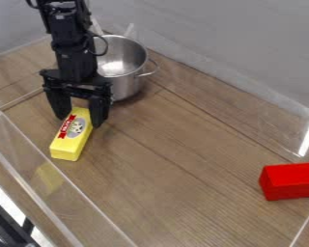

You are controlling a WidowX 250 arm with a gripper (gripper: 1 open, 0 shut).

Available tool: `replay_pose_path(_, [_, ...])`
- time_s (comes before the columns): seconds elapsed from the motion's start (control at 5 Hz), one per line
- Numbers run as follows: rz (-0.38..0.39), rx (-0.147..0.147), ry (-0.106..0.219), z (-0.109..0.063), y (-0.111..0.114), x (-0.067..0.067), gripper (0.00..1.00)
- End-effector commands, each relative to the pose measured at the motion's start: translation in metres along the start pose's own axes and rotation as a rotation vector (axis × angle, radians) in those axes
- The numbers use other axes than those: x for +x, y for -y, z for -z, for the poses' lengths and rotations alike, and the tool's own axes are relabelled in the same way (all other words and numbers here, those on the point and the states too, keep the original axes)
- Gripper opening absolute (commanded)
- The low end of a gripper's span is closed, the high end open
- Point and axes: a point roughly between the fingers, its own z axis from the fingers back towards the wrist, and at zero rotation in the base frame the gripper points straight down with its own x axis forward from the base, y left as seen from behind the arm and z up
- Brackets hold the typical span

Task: Put butter into the silver pot

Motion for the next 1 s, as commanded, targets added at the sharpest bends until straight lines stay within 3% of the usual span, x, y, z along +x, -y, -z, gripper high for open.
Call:
replay_pose_path(0.0, [0.008,0.019,0.067,-0.012,0.009,0.01,1.0])
replay_pose_path(0.6, [0.014,0.034,0.046,0.007,0.002,0.0,1.0])
replay_pose_path(0.8, [0.026,0.038,0.038,0.012,-0.003,-0.005,0.0])
